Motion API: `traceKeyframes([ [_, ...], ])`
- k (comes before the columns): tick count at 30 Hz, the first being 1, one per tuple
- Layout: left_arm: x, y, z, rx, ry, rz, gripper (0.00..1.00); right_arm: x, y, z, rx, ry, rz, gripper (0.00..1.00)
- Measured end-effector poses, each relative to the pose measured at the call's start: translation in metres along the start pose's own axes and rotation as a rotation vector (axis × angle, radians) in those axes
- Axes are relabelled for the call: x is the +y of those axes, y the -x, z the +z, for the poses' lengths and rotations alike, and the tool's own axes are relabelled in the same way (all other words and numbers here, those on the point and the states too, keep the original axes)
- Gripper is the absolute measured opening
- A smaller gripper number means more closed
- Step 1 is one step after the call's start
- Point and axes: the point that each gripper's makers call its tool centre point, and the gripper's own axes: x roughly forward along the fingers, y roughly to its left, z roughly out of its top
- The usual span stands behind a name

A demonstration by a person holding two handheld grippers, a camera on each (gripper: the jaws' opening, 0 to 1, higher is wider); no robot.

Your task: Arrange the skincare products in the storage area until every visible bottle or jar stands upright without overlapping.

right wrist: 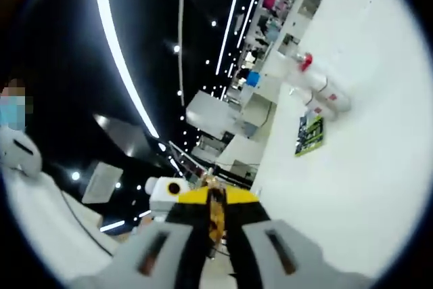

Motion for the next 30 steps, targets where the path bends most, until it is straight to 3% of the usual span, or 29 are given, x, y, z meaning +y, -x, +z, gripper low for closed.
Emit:
traceKeyframes([
  [2, 0.004, 0.006, -0.004, 0.05, -0.038, 0.014, 0.0, 0.001, 0.003, 0.0, 0.025, 0.039, 0.002, 0.07],
  [5, 0.003, 0.012, -0.01, 0.122, -0.06, -0.001, 0.0, 0.004, 0.006, -0.01, 0.112, 0.107, 0.015, 0.09],
  [10, 0.001, 0.015, -0.029, 0.244, -0.075, -0.025, 0.0, 0.01, 0.006, -0.039, 0.297, 0.208, 0.046, 0.1],
  [14, -0.009, 0.014, -0.045, 0.318, -0.064, -0.086, 0.0, 0.02, 0.002, -0.054, 0.362, 0.222, 0.089, 0.09],
  [16, -0.004, 0.012, -0.048, 0.325, -0.071, -0.057, 0.01, 0.024, 0.002, -0.059, 0.393, 0.17, 0.108, 0.0],
  [17, -0.002, 0.012, -0.048, 0.324, -0.075, -0.047, 0.01, 0.025, 0.002, -0.059, 0.389, 0.138, 0.106, 0.0],
  [20, 0.0, 0.012, -0.04, 0.257, -0.046, -0.039, 0.02, 0.018, 0.0, -0.051, 0.344, 0.163, 0.081, 0.0],
  [23, -0.002, 0.011, -0.022, 0.128, 0.009, -0.063, 0.03, 0.019, -0.003, -0.034, 0.222, 0.064, 0.081, 0.0],
  [24, -0.004, 0.011, -0.018, 0.099, 0.026, -0.071, 0.03, 0.02, -0.003, -0.031, 0.202, 0.044, 0.086, 0.0],
  [25, -0.006, 0.012, -0.015, 0.076, 0.04, -0.083, 0.03, 0.021, -0.003, -0.023, 0.141, -0.005, 0.1, 0.0],
  [27, -0.008, 0.012, -0.01, 0.036, 0.07, -0.096, 0.03, 0.02, -0.002, -0.019, 0.103, -0.025, 0.091, 0.0],
  [30, -0.008, 0.01, -0.009, 0.022, 0.07, -0.093, 0.04, 0.018, -0.003, -0.014, 0.053, -0.067, 0.097, 0.0],
])
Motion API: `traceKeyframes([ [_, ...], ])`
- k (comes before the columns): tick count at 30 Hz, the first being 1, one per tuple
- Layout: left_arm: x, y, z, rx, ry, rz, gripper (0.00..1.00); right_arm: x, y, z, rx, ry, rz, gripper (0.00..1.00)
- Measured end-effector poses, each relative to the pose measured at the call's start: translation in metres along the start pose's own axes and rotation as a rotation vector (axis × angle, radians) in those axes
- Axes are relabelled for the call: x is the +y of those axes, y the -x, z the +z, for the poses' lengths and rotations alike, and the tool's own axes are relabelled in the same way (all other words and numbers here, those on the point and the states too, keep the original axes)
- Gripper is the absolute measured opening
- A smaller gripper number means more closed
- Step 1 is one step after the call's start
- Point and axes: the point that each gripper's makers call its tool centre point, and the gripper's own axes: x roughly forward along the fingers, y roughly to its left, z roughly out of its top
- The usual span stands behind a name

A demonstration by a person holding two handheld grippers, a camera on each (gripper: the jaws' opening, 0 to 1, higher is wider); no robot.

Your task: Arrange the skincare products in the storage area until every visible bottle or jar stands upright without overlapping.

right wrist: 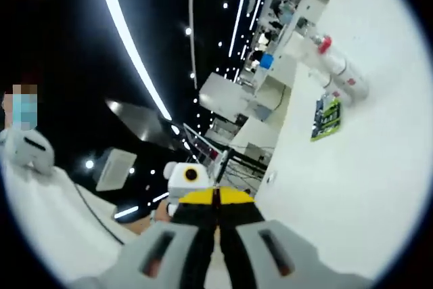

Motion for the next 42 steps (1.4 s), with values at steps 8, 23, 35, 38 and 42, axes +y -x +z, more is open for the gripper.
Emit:
traceKeyframes([
  [8, -0.003, -0.008, 0.002, -0.02, 0.017, -0.015, 0.04, 0.003, 0.005, 0.014, -0.119, -0.096, 0.03, 0.0],
  [23, -0.01, -0.017, -0.003, 0.01, 0.011, -0.052, 0.01, 0.009, 0.016, 0.014, -0.111, -0.003, 0.029, 0.04],
  [35, -0.003, -0.011, -0.026, 0.159, -0.04, -0.008, 0.01, 0.008, 0.014, -0.005, 0.062, 0.245, -0.066, 0.07],
  [38, -0.005, -0.012, -0.029, 0.161, -0.039, -0.01, 0.01, 0.007, 0.014, -0.008, 0.089, 0.244, -0.068, 0.01],
  [42, -0.005, -0.011, -0.025, 0.092, -0.045, -0.007, 0.02, 0.012, 0.014, -0.006, 0.071, 0.178, -0.029, 0.0],
])
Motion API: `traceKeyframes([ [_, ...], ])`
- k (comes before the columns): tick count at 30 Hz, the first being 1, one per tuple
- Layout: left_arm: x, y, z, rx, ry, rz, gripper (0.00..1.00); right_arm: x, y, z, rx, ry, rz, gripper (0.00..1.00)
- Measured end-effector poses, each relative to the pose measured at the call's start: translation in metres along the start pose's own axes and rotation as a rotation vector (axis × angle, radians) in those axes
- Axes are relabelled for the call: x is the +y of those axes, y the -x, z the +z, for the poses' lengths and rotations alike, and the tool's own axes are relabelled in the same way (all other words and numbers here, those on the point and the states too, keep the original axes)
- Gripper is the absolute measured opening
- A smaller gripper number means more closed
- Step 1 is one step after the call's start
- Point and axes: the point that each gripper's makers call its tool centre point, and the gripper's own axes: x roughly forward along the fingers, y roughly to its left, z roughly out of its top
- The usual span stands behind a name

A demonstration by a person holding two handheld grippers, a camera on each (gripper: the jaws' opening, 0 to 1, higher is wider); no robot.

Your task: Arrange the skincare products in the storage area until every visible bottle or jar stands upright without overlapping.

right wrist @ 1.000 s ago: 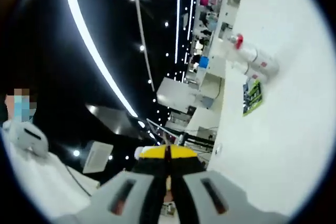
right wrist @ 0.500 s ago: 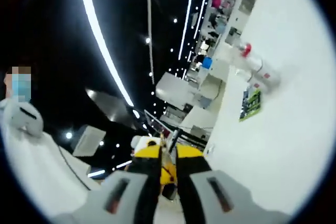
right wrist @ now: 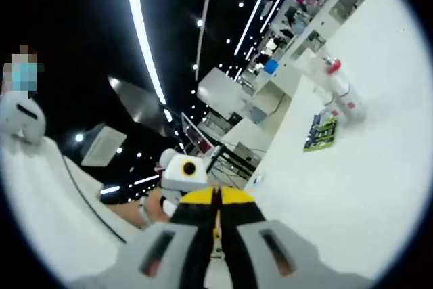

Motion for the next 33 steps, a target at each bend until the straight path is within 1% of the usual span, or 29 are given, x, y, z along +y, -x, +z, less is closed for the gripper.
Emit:
traceKeyframes([
  [1, -0.001, 0.001, 0.001, -0.021, -0.006, -0.002, 0.03, 0.001, 0.0, 0.001, -0.014, -0.025, 0.01, 0.0],
  [3, -0.003, 0.004, 0.002, -0.056, 0.009, -0.017, 0.04, 0.0, -0.002, 0.001, -0.031, -0.061, 0.018, 0.0],
  [4, -0.006, 0.006, 0.003, -0.086, 0.046, -0.037, 0.04, -0.001, -0.003, 0.0, -0.041, -0.107, 0.017, 0.0],
  [6, -0.007, 0.009, 0.0, -0.105, 0.058, -0.043, 0.04, 0.0, -0.006, 0.001, -0.062, -0.159, 0.029, 0.0],
  [7, -0.008, 0.011, -0.001, -0.109, 0.079, -0.057, 0.03, 0.0, -0.007, 0.001, -0.071, -0.173, 0.026, 0.0],
  [8, -0.008, 0.013, -0.001, -0.115, 0.097, -0.063, 0.02, 0.001, -0.009, -0.001, -0.064, -0.181, 0.021, 0.0],
  [10, -0.008, 0.017, 0.0, -0.125, 0.121, -0.071, 0.02, 0.006, -0.012, -0.001, -0.066, -0.174, 0.017, 0.0],
  [11, -0.01, 0.02, 0.0, -0.122, 0.118, -0.083, 0.01, 0.007, -0.013, -0.001, -0.064, -0.173, 0.014, 0.0],
  [14, -0.011, 0.026, 0.004, -0.125, 0.125, -0.09, 0.01, 0.011, -0.019, 0.001, -0.047, -0.154, 0.018, 0.03],
  [15, -0.011, 0.03, 0.007, -0.128, 0.134, -0.099, 0.01, 0.011, -0.022, 0.002, -0.029, -0.13, 0.011, 0.07],
  [17, -0.012, 0.039, 0.015, -0.154, 0.141, -0.108, 0.01, 0.011, -0.028, -0.002, 0.022, -0.108, -0.004, 0.1],
  [20, -0.012, 0.051, 0.029, -0.209, 0.15, -0.116, 0.0, 0.016, -0.037, -0.009, 0.107, -0.09, -0.002, 0.11],
  [22, -0.01, 0.061, 0.037, -0.24, 0.176, -0.129, 0.0, 0.015, -0.041, -0.012, 0.144, -0.096, -0.008, 0.06],
  [24, -0.008, 0.064, 0.038, -0.248, 0.177, -0.12, 0.0, 0.018, -0.044, -0.01, 0.15, -0.103, -0.011, 0.01],
  [25, -0.006, 0.066, 0.038, -0.249, 0.186, -0.118, 0.0, 0.019, -0.046, -0.011, 0.157, -0.11, -0.022, 0.01],
  [27, -0.007, 0.071, 0.041, -0.262, 0.19, -0.129, 0.01, 0.024, -0.05, -0.009, 0.154, -0.092, -0.028, 0.0],
  [29, -0.007, 0.072, 0.043, -0.27, 0.188, -0.134, 0.01, 0.024, -0.052, -0.008, 0.152, -0.082, -0.035, 0.0],
  [31, -0.003, 0.075, 0.045, -0.28, 0.197, -0.132, 0.01, 0.021, -0.054, -0.008, 0.14, -0.098, -0.055, 0.0],
  [33, -0.002, 0.076, 0.047, -0.283, 0.182, -0.129, 0.01, 0.021, -0.056, -0.008, 0.114, -0.087, -0.071, 0.0],
])
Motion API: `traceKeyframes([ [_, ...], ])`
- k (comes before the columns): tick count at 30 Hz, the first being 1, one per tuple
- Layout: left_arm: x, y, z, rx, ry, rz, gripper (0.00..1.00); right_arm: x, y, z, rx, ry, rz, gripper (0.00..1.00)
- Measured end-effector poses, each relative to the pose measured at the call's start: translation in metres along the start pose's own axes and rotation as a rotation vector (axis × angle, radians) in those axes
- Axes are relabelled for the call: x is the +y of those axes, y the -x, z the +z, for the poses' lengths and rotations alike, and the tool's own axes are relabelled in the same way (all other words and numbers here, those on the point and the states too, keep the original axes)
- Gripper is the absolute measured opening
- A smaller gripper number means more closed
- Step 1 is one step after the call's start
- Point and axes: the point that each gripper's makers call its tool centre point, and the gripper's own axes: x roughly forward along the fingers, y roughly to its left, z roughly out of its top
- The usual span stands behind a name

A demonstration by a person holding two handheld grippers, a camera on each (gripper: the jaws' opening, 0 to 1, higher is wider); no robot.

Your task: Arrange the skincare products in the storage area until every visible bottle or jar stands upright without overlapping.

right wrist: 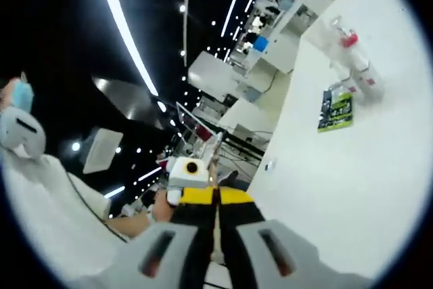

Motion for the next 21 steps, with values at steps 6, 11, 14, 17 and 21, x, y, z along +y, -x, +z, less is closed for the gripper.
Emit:
traceKeyframes([
  [6, 0.002, -0.002, 0.01, -0.035, -0.013, -0.063, 0.02, -0.005, 0.0, 0.009, -0.123, -0.037, -0.041, 0.0],
  [11, 0.003, -0.002, 0.009, -0.014, 0.012, -0.084, 0.0, -0.006, 0.003, 0.005, -0.162, -0.078, -0.061, 0.0],
  [14, 0.007, -0.003, 0.009, -0.005, 0.026, -0.082, 0.0, -0.009, 0.002, 0.004, -0.171, -0.069, -0.089, 0.0],
  [17, 0.013, -0.003, 0.01, 0.001, 0.052, -0.092, 0.0, -0.011, 0.001, 0.005, -0.179, -0.05, -0.126, 0.0],
  [21, 0.016, -0.005, 0.021, -0.023, 0.082, -0.105, 0.0, -0.017, 0.003, 0.008, -0.187, -0.025, -0.17, 0.02],
])
